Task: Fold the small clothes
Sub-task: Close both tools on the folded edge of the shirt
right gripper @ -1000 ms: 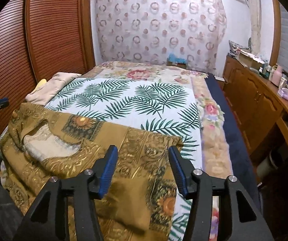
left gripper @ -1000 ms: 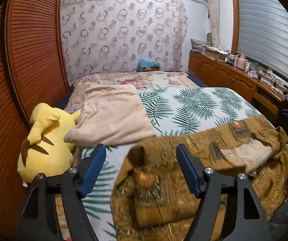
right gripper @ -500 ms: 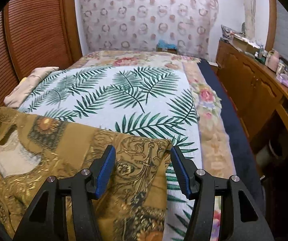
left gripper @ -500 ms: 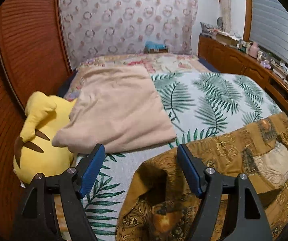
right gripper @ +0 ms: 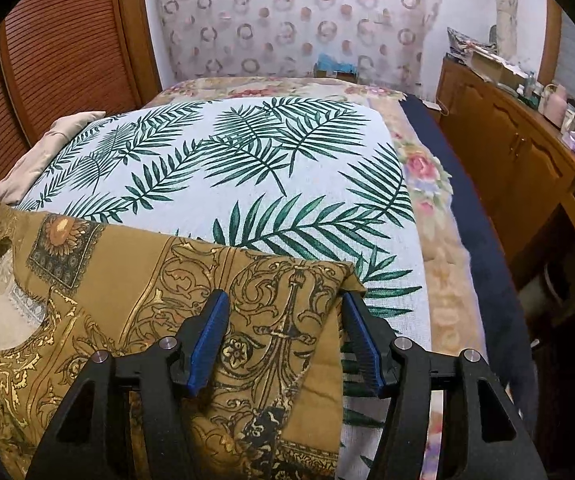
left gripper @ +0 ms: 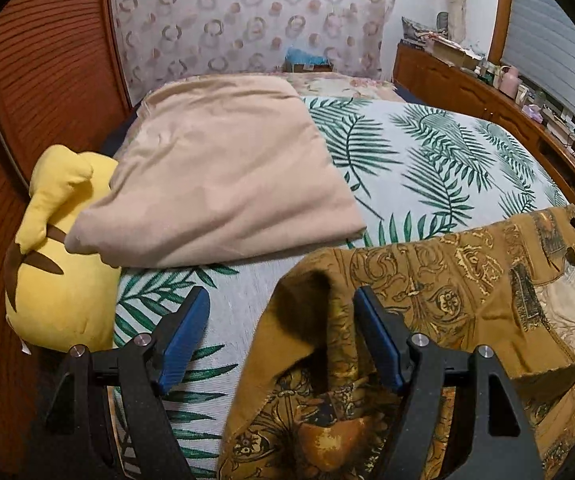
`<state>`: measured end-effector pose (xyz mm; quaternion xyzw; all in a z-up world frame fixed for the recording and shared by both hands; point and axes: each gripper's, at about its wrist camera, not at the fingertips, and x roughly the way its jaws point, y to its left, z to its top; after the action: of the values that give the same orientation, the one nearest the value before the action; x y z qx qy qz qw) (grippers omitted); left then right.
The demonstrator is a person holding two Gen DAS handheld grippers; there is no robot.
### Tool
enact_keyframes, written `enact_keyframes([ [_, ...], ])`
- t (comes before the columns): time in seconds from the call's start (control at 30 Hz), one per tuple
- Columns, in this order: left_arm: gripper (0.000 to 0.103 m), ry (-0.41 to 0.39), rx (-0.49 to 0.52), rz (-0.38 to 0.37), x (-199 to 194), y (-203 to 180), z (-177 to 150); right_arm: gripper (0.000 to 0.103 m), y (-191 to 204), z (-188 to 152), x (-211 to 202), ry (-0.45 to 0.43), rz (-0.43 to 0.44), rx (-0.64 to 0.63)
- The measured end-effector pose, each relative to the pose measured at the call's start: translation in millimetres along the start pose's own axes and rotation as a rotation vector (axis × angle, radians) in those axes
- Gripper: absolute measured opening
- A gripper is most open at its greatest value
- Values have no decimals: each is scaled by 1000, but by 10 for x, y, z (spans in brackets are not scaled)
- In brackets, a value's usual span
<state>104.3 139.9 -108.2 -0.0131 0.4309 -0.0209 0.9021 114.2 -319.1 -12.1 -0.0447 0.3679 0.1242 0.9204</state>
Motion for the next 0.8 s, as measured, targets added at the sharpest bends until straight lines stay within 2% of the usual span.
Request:
enact_keyframes([
  [0.1, 77, 4, -1, -2, 34, 4, -13, 65, -14, -4, 24, -3, -6, -4],
  [0.17, 78, 0, 5, 2, 40, -3, -17, 74, -29, -10, 59, 0, -17, 1],
  [0.2, 78, 0, 6, 2, 42, -7, -17, 75, -53, -12, 63, 2, -14, 12],
  [0.5, 78, 6, 22, -14, 55, -25, 2, 75, -61, -17, 64, 2, 1, -5],
  [0.53, 74, 7, 27, -14, 60, -33, 4, 74, -57, -16, 68, 2, 7, -11],
  [0.6, 65, 3, 38, -29, 50, -60, 6, 71, -54, -20, 66, 0, 16, -22],
  [0.67, 51, 4, 51, -51, 42, -98, 12, 61, -30, -24, 56, -1, 29, -33],
  [0.7, 48, 4, 57, -56, 38, -114, 13, 58, -16, -28, 51, -1, 36, -38],
  [0.77, 35, 3, 66, -68, 30, -141, 16, 40, 12, -38, 34, -2, 58, -50],
  [0.8, 30, 3, 67, -78, 24, -150, 17, 34, 27, -43, 24, -2, 74, -57],
])
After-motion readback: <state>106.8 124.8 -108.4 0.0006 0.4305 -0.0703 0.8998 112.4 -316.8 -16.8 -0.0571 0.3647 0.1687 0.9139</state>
